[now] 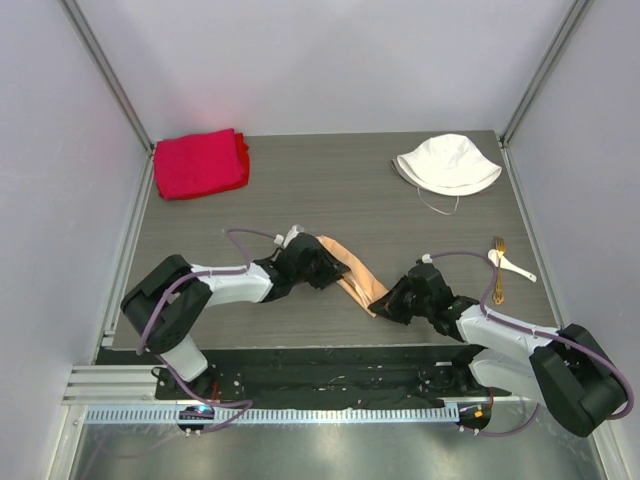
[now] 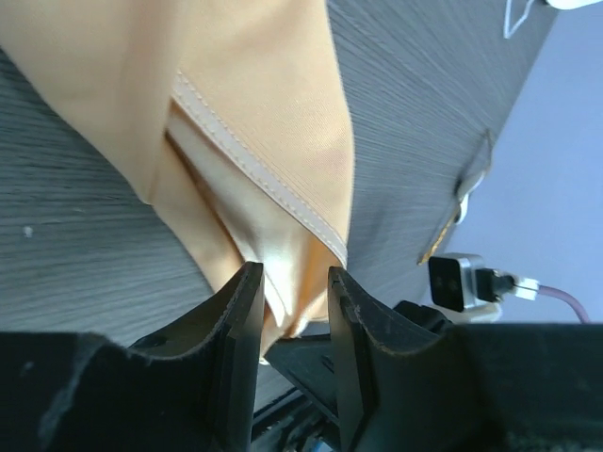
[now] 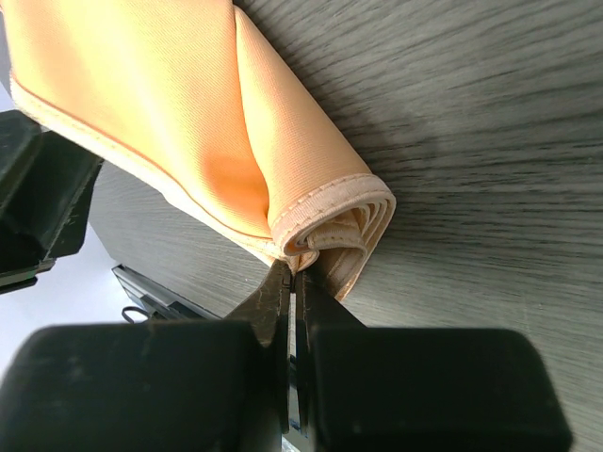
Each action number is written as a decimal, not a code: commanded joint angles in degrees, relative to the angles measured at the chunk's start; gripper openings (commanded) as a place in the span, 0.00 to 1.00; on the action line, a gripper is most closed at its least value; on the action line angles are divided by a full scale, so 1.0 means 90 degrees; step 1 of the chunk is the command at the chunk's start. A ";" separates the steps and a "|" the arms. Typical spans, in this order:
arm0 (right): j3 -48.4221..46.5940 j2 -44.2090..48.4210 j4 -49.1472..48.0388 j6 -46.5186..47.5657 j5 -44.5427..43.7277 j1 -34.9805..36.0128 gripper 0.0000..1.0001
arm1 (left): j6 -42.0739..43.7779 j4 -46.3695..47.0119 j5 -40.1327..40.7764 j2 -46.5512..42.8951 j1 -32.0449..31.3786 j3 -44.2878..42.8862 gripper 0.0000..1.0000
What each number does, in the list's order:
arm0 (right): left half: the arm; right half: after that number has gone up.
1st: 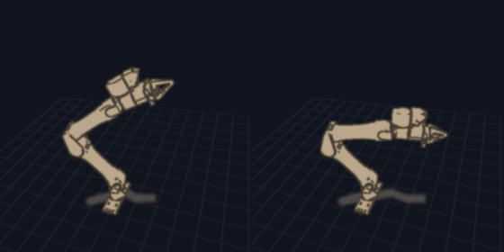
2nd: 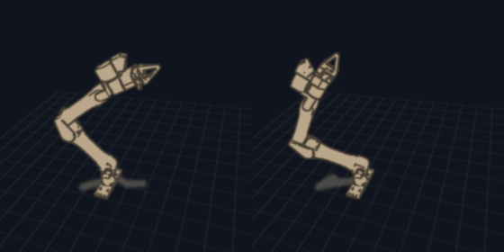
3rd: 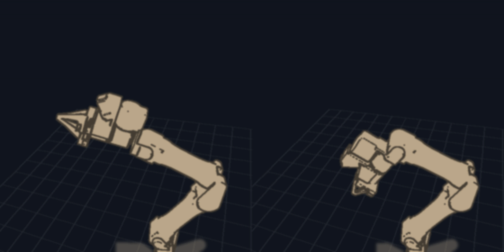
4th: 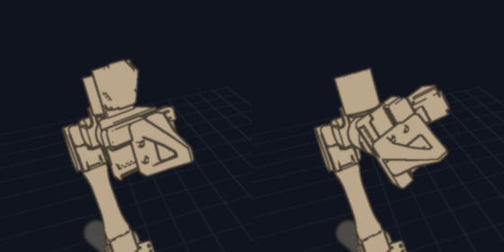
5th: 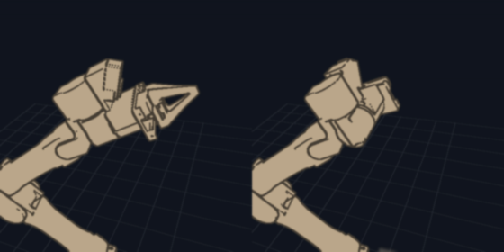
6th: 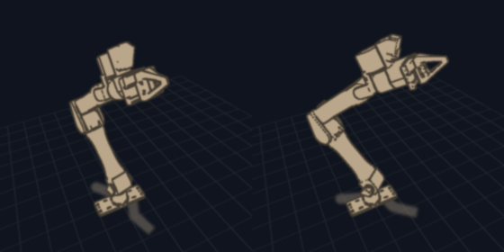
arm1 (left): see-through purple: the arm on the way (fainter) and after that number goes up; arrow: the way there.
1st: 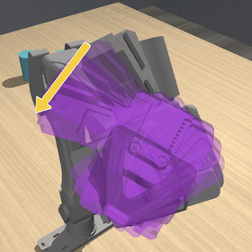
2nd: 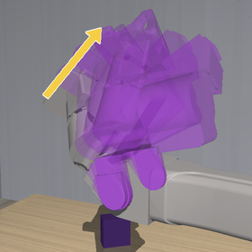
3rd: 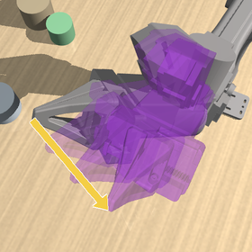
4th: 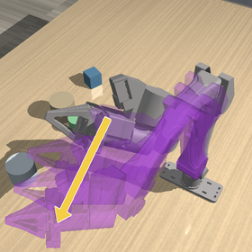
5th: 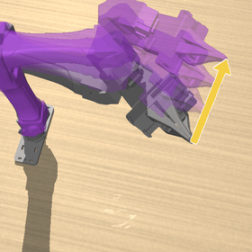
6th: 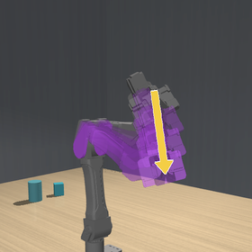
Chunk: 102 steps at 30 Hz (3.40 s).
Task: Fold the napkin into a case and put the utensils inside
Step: Smooth out the smaller rectangle-folded napkin at the center of the board.
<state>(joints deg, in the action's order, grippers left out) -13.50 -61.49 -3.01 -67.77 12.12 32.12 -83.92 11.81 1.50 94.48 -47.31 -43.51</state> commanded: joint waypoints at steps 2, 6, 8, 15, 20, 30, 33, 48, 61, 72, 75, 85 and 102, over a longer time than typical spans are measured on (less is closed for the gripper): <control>-0.0024 0.0114 -0.0096 0.0069 0.0001 -0.0014 0.01 | -0.0304 0.0220 -0.0078 0.0029 -0.0036 -0.0010 0.35; -0.0043 0.0124 -0.0057 0.0069 -0.0018 -0.0014 0.01 | -0.0431 0.0279 -0.0088 0.0167 -0.0036 -0.0019 0.34; -0.0034 0.0134 -0.0047 0.0069 -0.0018 -0.0004 0.01 | -0.0441 0.0279 -0.0079 0.0186 -0.0036 -0.0039 0.34; -0.0043 0.0134 -0.0037 0.0059 -0.0019 -0.0004 0.01 | -0.0471 0.0289 -0.0059 0.0070 -0.0066 0.0126 0.29; -0.0024 0.0172 -0.0037 0.0059 -0.0018 -0.0004 0.01 | -0.0363 0.0328 0.0165 -0.0263 -0.0105 0.0439 0.27; -0.0014 0.0211 -0.0008 0.0059 -0.0028 -0.0004 0.01 | -0.0461 0.0533 0.0185 -0.0058 -0.0095 0.0381 0.26; -0.0033 0.0212 0.0002 0.0078 -0.0028 -0.0004 0.01 | -0.0538 0.0543 0.0205 0.0040 -0.0085 0.0283 0.26; -0.0004 0.0104 -0.0057 0.0069 0.0001 -0.0004 0.01 | -0.0549 0.0601 0.0058 0.0459 -0.0036 -0.0107 0.34; -0.0024 0.0133 0.0041 0.0137 -0.0038 -0.0014 0.01 | -0.0617 0.0592 -0.0010 0.0392 -0.0036 -0.0166 0.31; -0.0034 0.0153 0.0011 0.0137 -0.0009 -0.0014 0.01 | -0.1027 0.1079 -0.0391 0.0625 -0.0105 -0.0059 0.33; -0.0034 0.0173 0.0031 0.0127 -0.0028 -0.0004 0.01 | -0.1027 0.1061 -0.0342 0.0626 -0.0105 -0.0068 0.33; -0.0082 0.0104 0.0002 0.0127 -0.0038 -0.0004 0.01 | -0.1017 0.0894 -0.0391 0.0665 -0.0124 0.0078 0.38; 0.0405 0.0242 0.0015 0.0050 -0.0068 -0.0014 0.01 | 0.0701 -0.0287 0.0117 0.0518 -0.0027 -0.0519 0.00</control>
<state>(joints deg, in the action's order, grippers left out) -12.75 -58.04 -0.89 -67.59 11.99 32.12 -84.31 12.95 -0.05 101.89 -48.10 -46.85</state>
